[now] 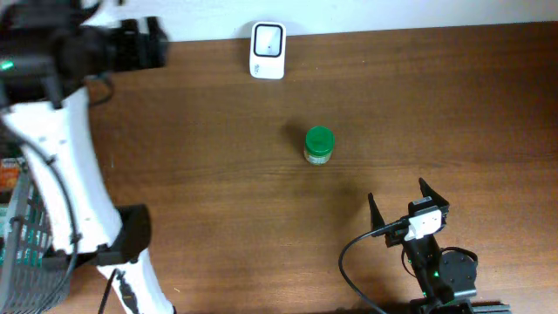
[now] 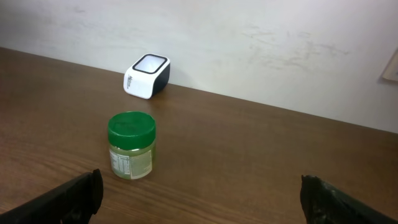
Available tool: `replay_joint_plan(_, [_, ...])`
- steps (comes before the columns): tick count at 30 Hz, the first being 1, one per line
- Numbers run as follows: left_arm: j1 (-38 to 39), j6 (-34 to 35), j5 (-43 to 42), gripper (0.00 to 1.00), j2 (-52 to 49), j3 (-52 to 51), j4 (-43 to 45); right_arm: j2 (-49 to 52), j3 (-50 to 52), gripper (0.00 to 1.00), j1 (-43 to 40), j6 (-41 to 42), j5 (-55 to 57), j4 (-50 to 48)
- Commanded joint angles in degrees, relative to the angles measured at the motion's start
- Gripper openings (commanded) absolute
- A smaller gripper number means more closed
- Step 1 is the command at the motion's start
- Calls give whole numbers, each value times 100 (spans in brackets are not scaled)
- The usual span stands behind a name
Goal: Scan the item barcode
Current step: 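Carry the green-lidded jar to the table center and release it, then reach the left gripper into the basket and grasp the green glove packet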
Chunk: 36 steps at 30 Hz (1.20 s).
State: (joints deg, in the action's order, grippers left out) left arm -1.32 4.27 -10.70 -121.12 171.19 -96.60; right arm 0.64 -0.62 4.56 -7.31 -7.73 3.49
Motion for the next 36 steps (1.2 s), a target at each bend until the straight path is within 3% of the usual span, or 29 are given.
replay_joint_plan(1, [-699,258,-4,96,345,87,-11,-39,31,98,46,26,7,39])
replay_joint_plan(9, [-2321,1104,308,95,385,61,-11,-39,31,98,46,26,7,39])
replay_joint_plan(14, [-3283,1113,367,86,396,-85,-13,-39,31,98,46,26,7,39])
replay_joint_plan(25, [-4017,1456,2079,89,470,-3141,55,-39,31,98,46,26,7,39])
replay_joint_plan(32, [-4203,181,1888,88,470,-4719,1172,-39,31,98,46,26,7,39])
replay_joint_plan(36, [-4203,-608,1620,88,470,-6054,2597,-39,31,98,46,26,7,39])
